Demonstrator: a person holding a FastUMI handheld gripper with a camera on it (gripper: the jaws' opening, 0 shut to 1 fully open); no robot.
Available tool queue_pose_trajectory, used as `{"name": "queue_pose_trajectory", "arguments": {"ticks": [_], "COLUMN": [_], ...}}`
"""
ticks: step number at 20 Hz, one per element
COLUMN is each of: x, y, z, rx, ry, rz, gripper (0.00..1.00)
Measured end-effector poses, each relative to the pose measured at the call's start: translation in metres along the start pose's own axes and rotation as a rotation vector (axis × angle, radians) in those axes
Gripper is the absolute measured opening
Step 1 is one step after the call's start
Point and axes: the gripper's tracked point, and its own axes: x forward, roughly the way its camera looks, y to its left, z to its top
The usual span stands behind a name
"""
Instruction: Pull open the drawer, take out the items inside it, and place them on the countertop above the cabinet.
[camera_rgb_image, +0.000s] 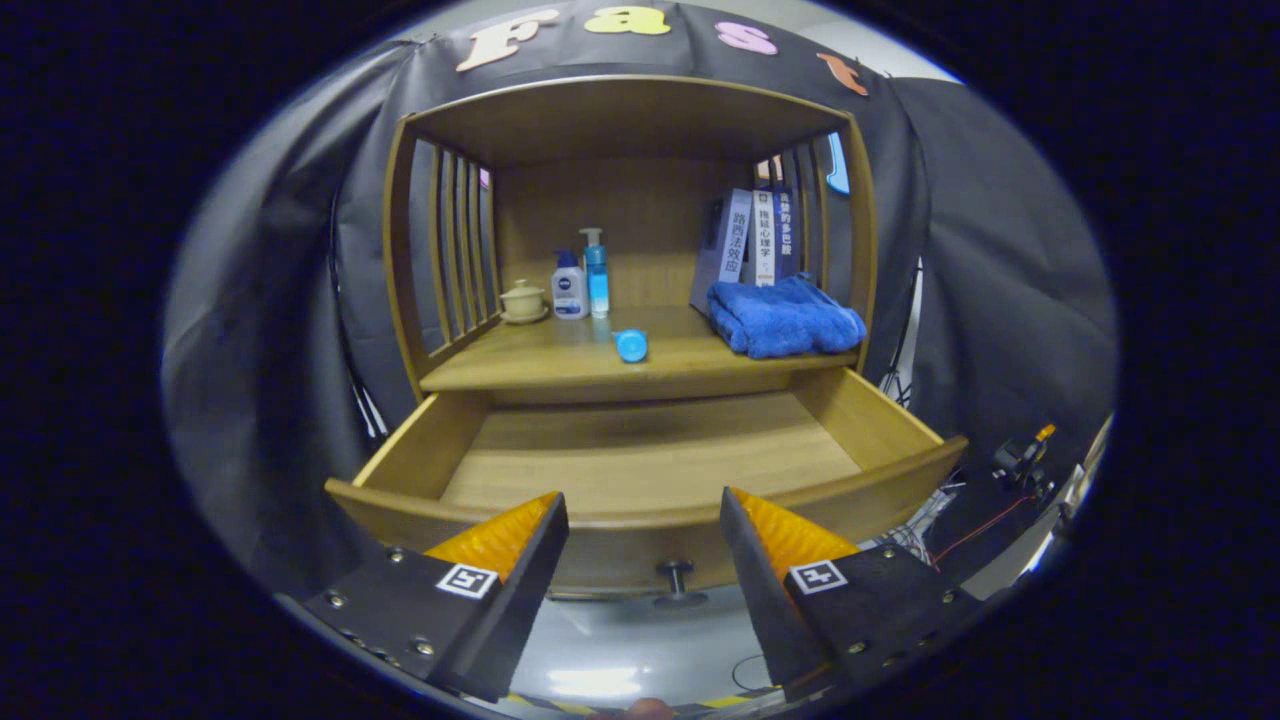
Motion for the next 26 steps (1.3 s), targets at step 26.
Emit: {"name": "queue_pose_trajectory", "arguments": {"ticks": [26], "x": [0.082], "y": [0.012], "z": [-0.025], "rx": [-0.014], "ry": [0.053], "rz": [0.048], "gripper": [0.93]}}
